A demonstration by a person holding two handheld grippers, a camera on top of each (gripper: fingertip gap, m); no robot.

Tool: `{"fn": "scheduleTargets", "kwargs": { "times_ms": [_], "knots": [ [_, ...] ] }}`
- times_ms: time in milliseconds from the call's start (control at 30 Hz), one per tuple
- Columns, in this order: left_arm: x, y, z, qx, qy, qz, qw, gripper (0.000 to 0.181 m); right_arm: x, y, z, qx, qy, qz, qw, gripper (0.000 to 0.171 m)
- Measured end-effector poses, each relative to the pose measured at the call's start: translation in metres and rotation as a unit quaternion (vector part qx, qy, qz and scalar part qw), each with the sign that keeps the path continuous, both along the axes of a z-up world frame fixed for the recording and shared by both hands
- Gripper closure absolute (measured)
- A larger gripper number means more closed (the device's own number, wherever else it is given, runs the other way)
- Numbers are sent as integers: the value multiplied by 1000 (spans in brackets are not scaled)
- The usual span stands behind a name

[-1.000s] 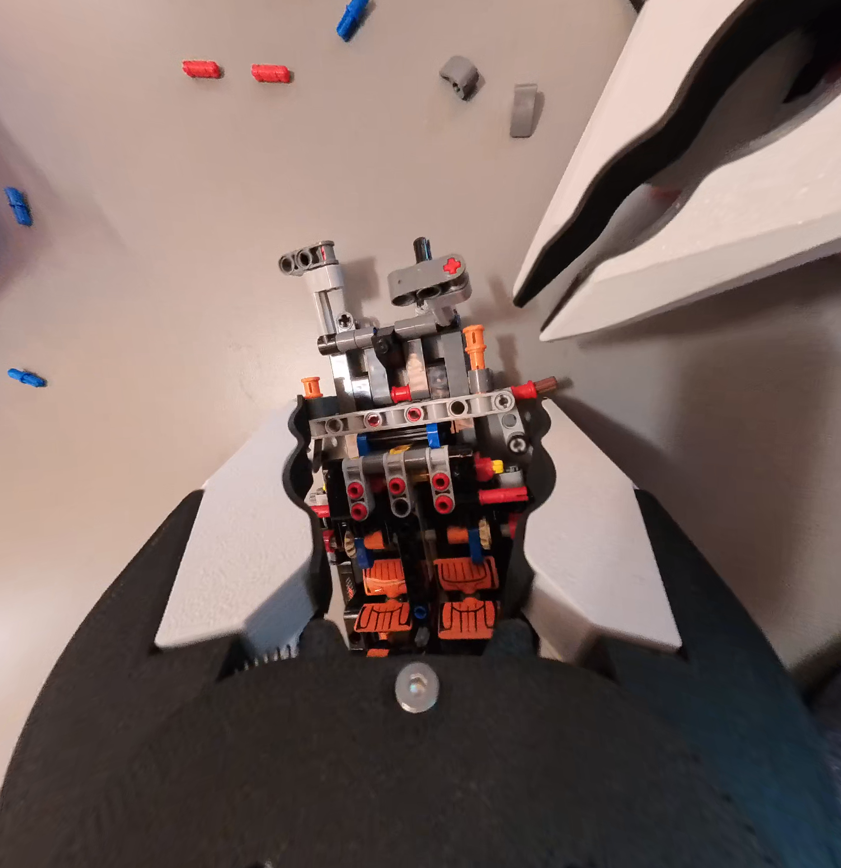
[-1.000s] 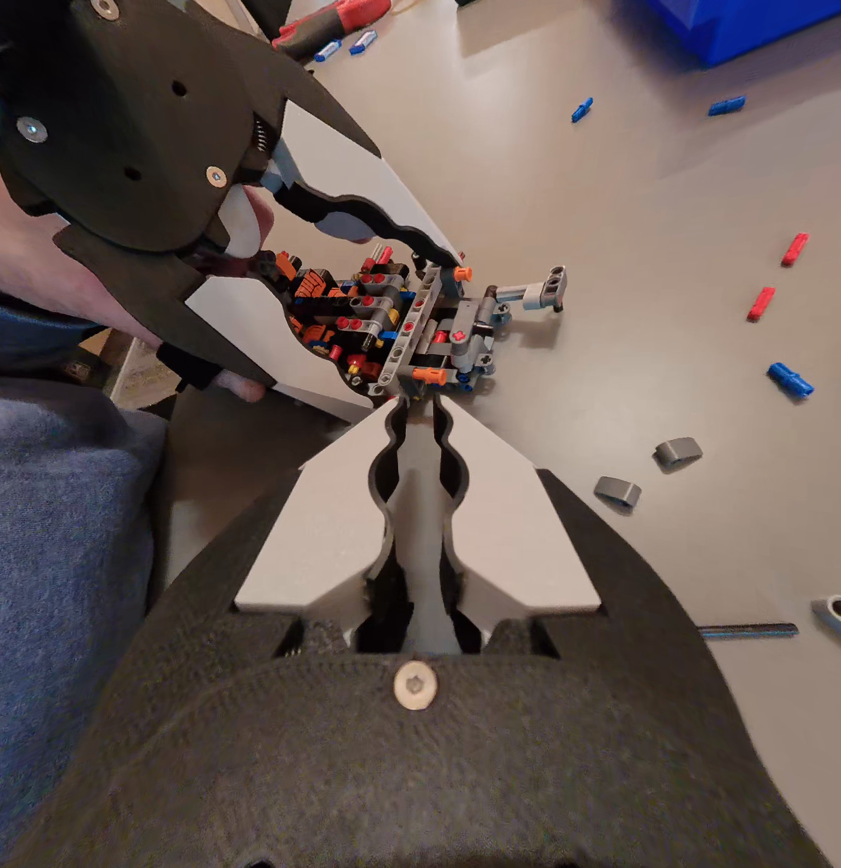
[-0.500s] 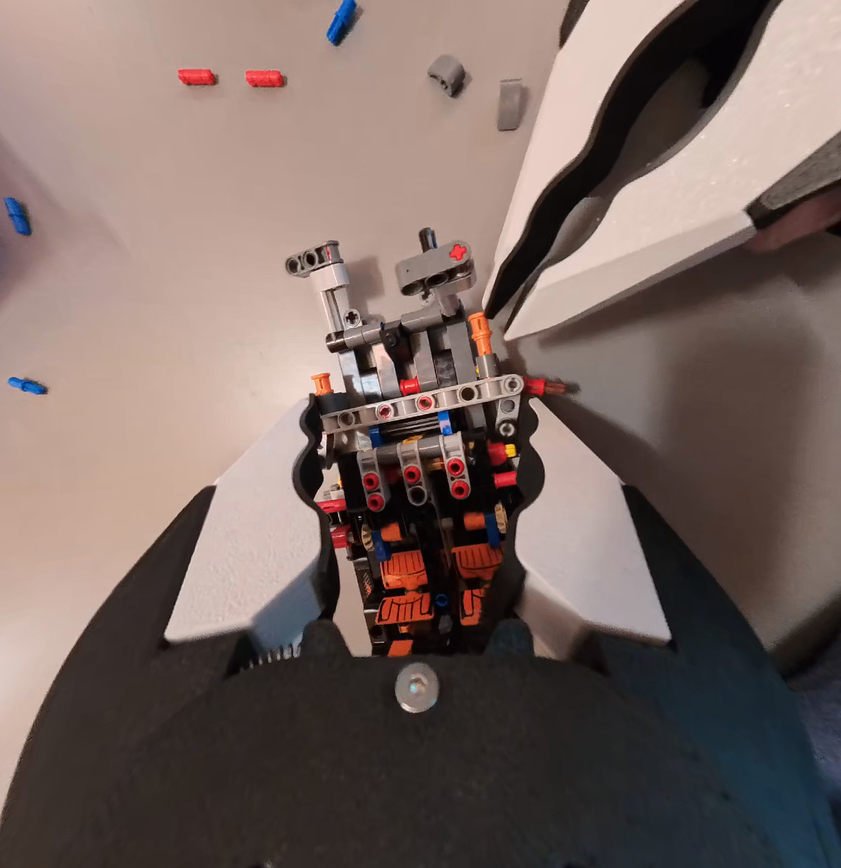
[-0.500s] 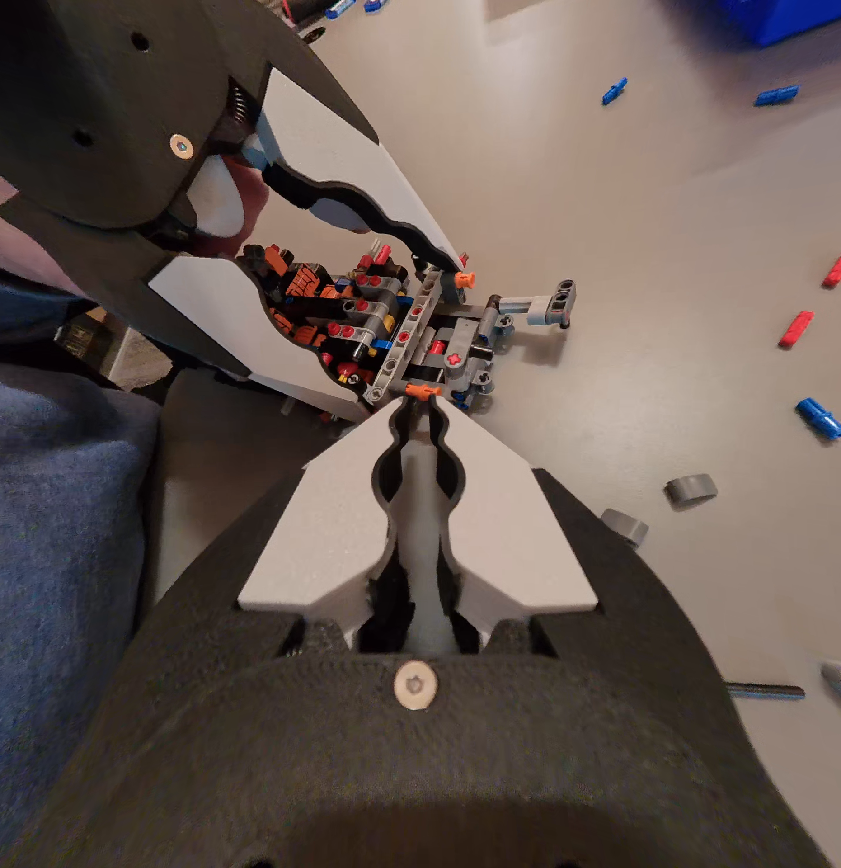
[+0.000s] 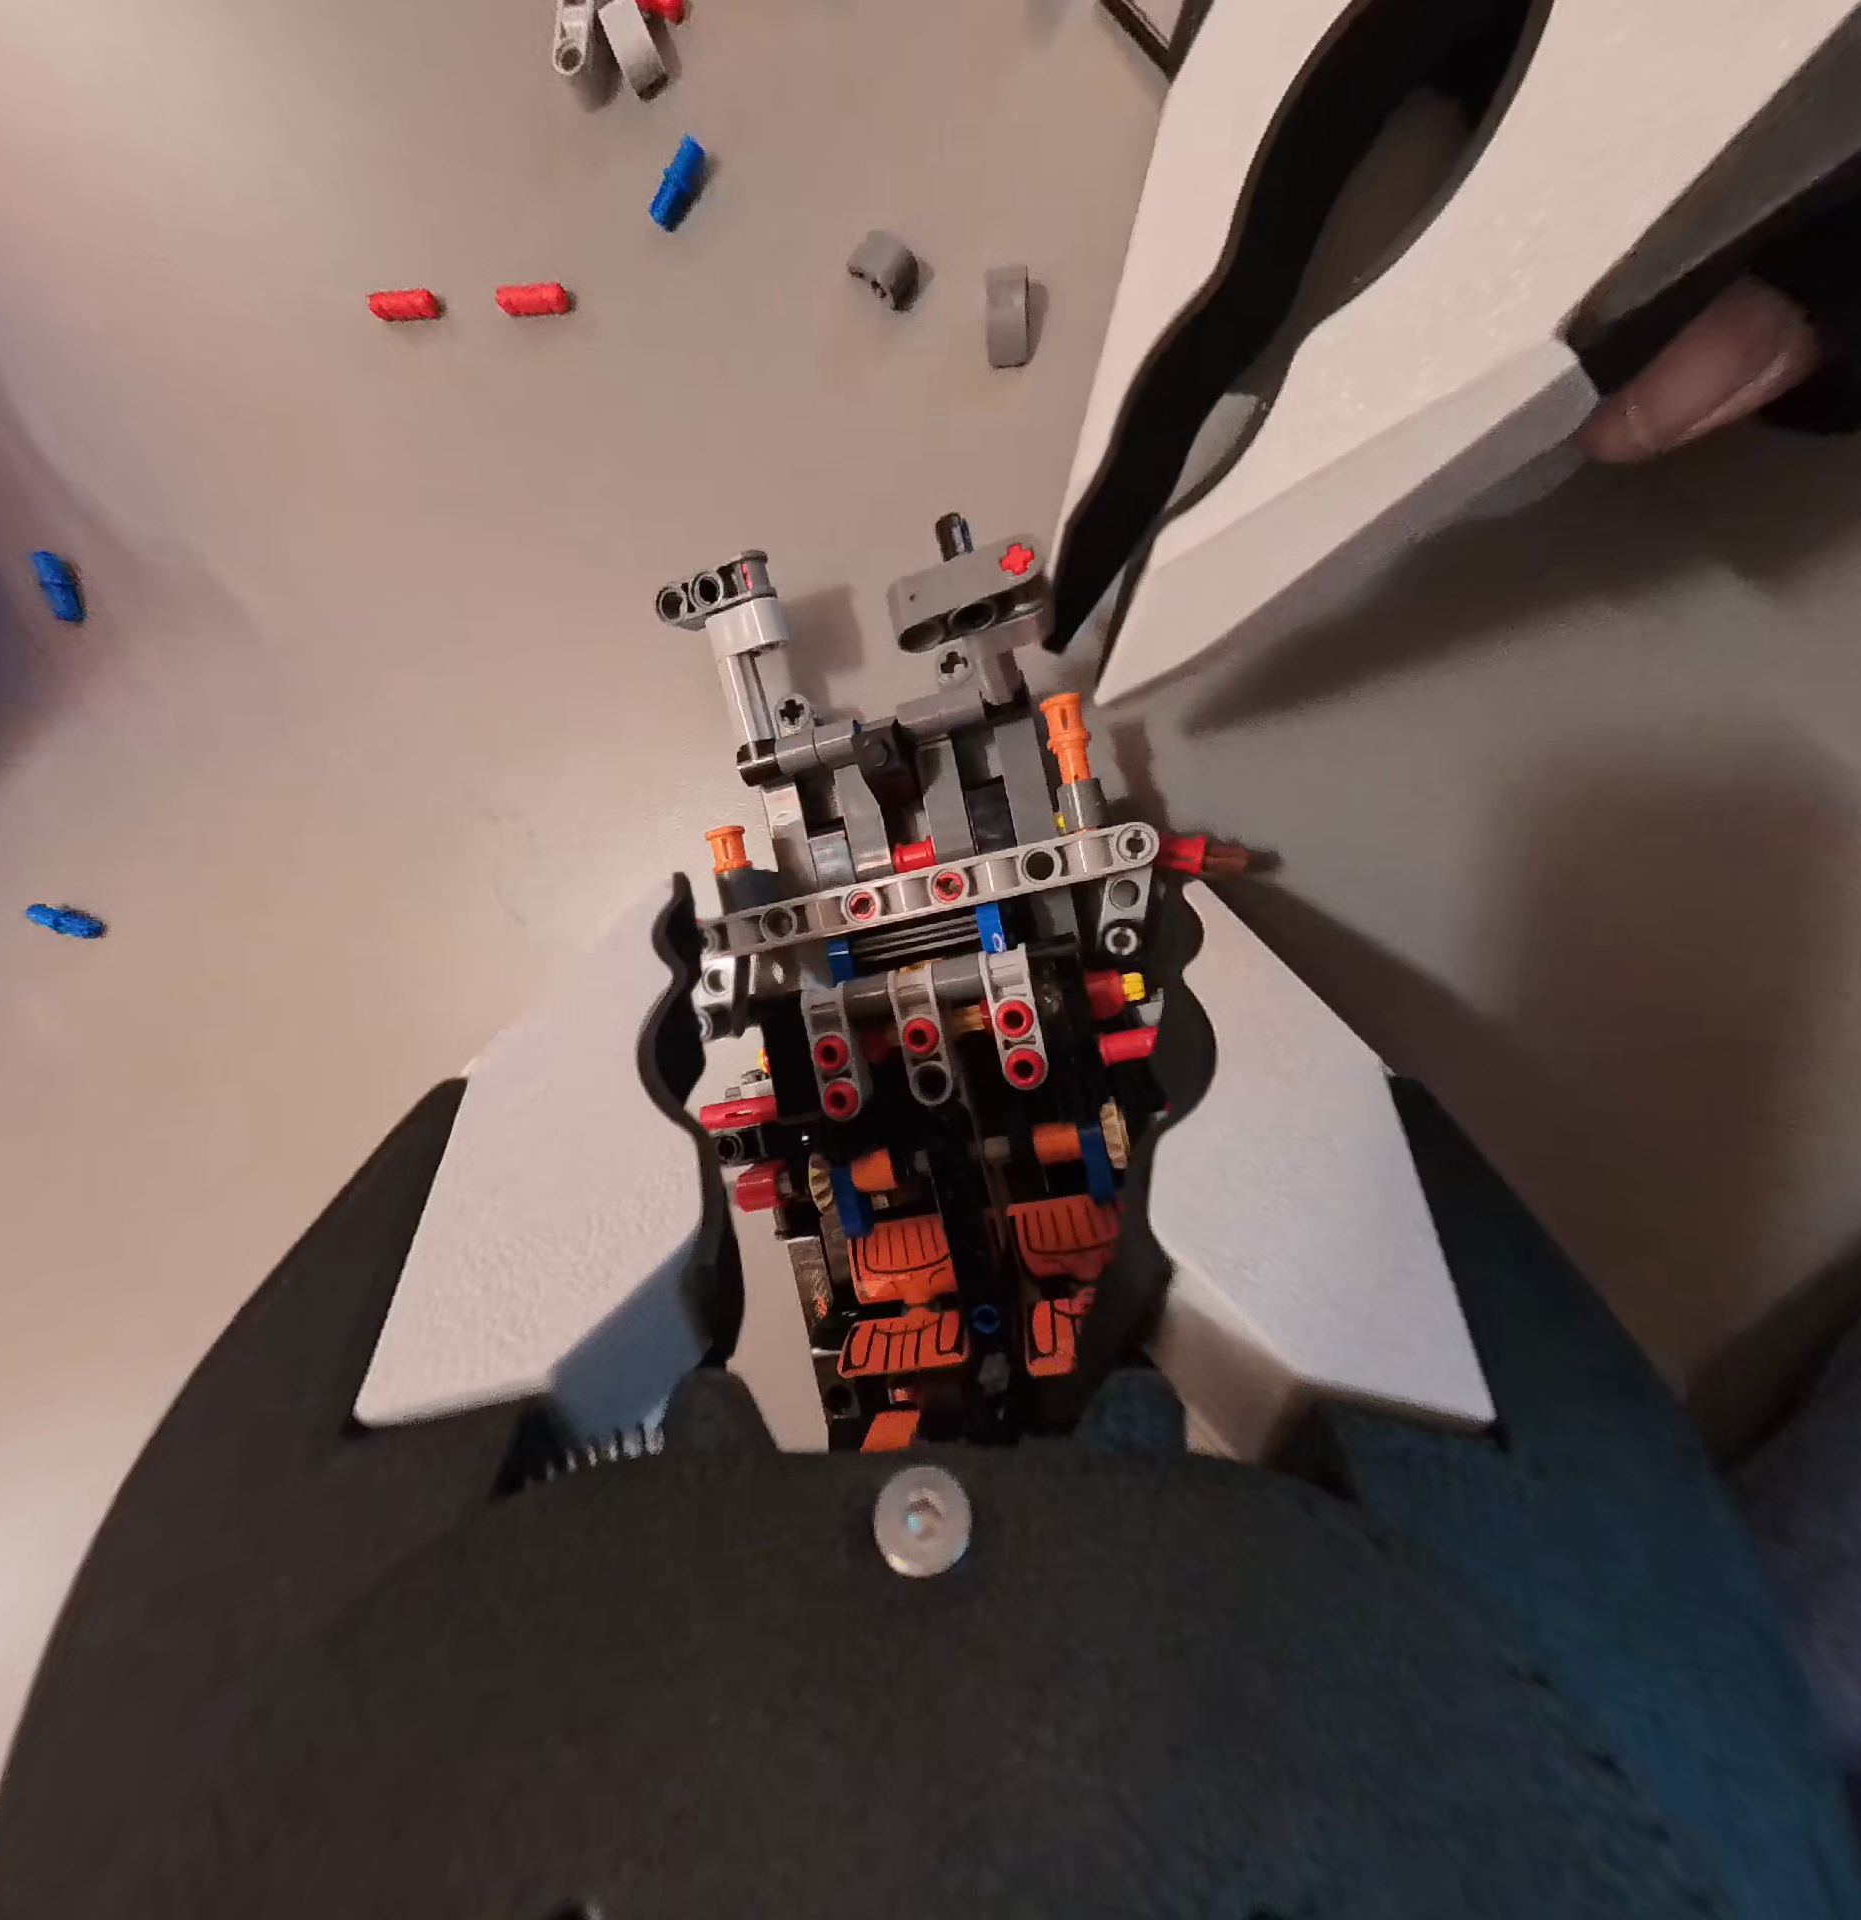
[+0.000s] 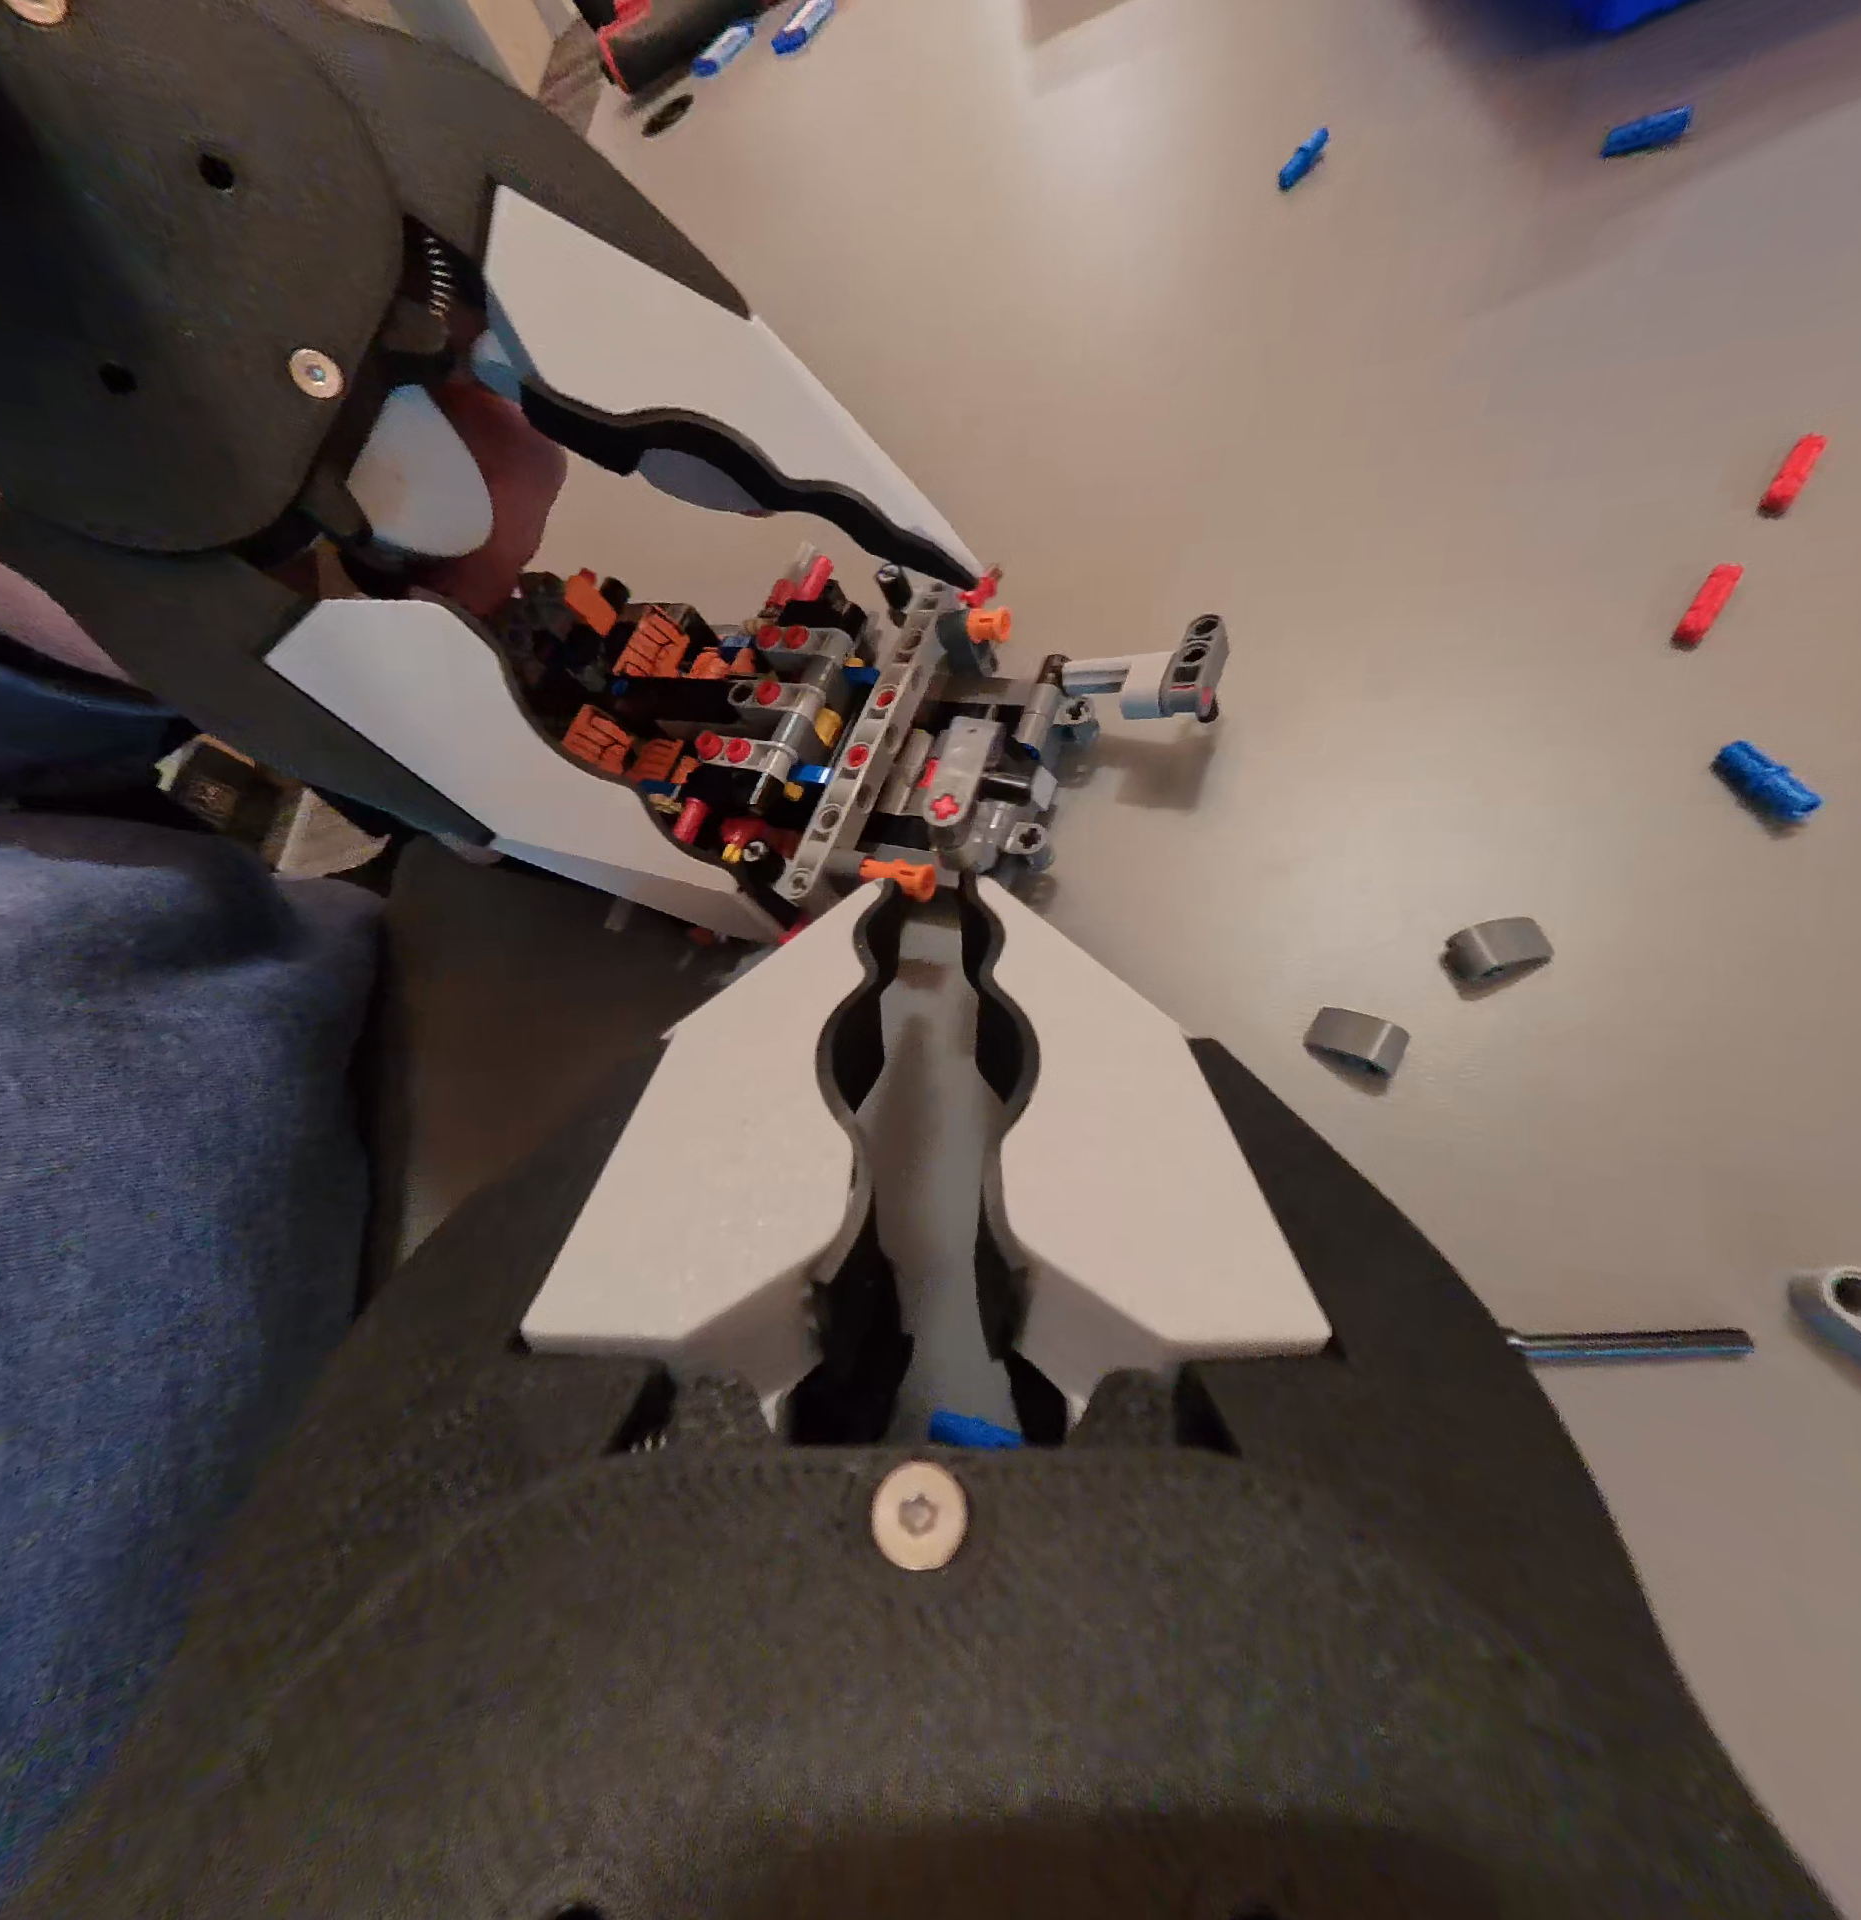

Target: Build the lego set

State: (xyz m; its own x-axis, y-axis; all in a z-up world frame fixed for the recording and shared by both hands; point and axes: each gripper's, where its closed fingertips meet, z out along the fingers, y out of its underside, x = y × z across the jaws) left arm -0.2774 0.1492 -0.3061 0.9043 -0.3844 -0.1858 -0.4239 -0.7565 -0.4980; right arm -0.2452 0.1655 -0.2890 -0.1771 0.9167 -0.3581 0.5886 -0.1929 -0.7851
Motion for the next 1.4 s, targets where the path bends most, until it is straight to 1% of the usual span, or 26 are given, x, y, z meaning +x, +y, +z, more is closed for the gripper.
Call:
{"fn": "scheduleTargets", "kwargs": {
  "times_ms": [233, 300, 333, 467, 933, 1067, 1233, 1333, 1400],
  "knots": [
    [-6, -2, -2, -20, -2, 34, 999, 98, -7, -7, -4, -23, -19, 19, 999, 161],
    [-7, -2, -2, -25, -3, 37, 999, 99, -9, -8, -4, -28, -19, 20, 999, 164],
    [-5, -3, -3, -30, -8, 32, 999, 103, -10, -9, -4, -32, -19, 22, 999, 164],
    [-5, -3, -5, -23, -6, 38, 999, 101, -11, -8, -4, -45, -24, 21, 998, 164],
    [-6, -5, -6, -9, -18, 42, 999, 100, -14, -14, -5, 0, -15, 18, 1000, 165],
    [-5, -7, -6, -12, -14, 14, 1000, 100, -11, -18, -5, 2, -15, 23, 1000, 165],
    [6, -14, -5, -5, -21, -70, 997, 100, 2, -30, -5, -7, -17, 42, 999, 166],
    [13, -19, -5, -4, -24, -127, 992, 100, 11, -37, -5, 6, -18, 52, 998, 168],
    [17, -21, -5, 3, -30, -144, 989, 100, 14, -39, -6, 18, -16, 51, 998, 168]
  ]
}}
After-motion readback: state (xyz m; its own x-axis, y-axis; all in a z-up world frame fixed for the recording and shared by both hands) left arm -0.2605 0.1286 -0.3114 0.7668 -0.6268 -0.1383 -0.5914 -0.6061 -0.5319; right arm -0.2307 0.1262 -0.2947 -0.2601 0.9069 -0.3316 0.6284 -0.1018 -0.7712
